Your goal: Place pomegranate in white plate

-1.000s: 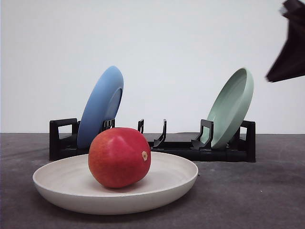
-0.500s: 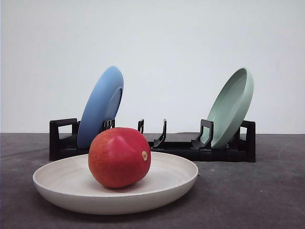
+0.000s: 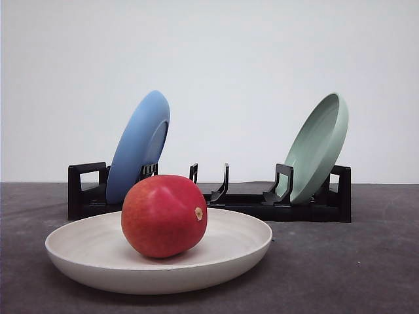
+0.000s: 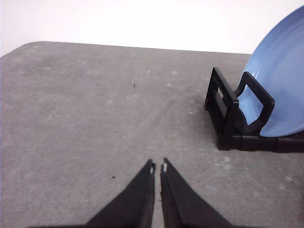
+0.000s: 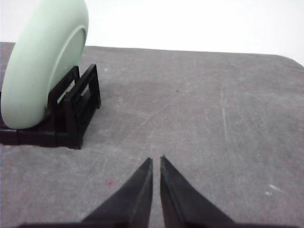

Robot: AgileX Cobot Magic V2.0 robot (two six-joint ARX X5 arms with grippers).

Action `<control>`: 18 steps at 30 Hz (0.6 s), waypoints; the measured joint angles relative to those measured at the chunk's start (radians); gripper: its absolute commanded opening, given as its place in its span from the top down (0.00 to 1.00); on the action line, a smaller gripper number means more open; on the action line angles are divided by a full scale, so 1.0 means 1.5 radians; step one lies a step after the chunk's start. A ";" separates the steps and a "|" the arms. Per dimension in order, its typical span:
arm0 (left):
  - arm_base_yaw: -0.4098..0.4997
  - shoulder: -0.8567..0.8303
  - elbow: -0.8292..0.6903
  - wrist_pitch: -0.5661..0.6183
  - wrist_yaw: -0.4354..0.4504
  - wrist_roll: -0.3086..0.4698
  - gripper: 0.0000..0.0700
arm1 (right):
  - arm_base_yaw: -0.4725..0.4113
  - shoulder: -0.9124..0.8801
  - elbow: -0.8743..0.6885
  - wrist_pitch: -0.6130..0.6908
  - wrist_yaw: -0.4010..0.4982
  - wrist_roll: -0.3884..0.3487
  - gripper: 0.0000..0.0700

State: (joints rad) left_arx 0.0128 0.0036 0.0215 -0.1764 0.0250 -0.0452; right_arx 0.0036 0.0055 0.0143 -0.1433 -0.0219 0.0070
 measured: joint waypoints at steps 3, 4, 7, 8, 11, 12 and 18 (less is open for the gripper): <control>0.000 0.000 0.000 0.000 0.000 0.000 1.00 | 0.000 0.000 0.000 0.005 0.000 0.000 0.97; 0.000 0.000 0.000 0.000 0.000 0.000 1.00 | 0.000 0.000 0.000 0.006 0.000 0.000 0.97; 0.000 0.000 0.000 0.000 0.000 0.000 1.00 | 0.000 0.000 0.000 0.014 0.000 0.000 0.97; 0.000 0.000 0.000 0.000 0.000 0.000 1.00 | 0.000 0.000 0.000 0.017 0.000 0.000 0.97; 0.000 0.000 0.000 0.000 0.000 0.000 1.00 | 0.000 0.000 0.000 0.019 0.000 0.000 0.97; 0.000 0.000 0.000 0.000 0.000 0.000 1.00 | 0.000 0.000 0.000 0.019 0.000 0.000 0.97; 0.000 0.000 0.000 0.000 0.000 0.000 1.00 | 0.000 0.000 0.000 0.019 0.000 0.000 0.97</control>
State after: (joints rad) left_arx 0.0128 0.0036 0.0212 -0.1764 0.0250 -0.0452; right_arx 0.0036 0.0051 0.0146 -0.1143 -0.0219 0.0071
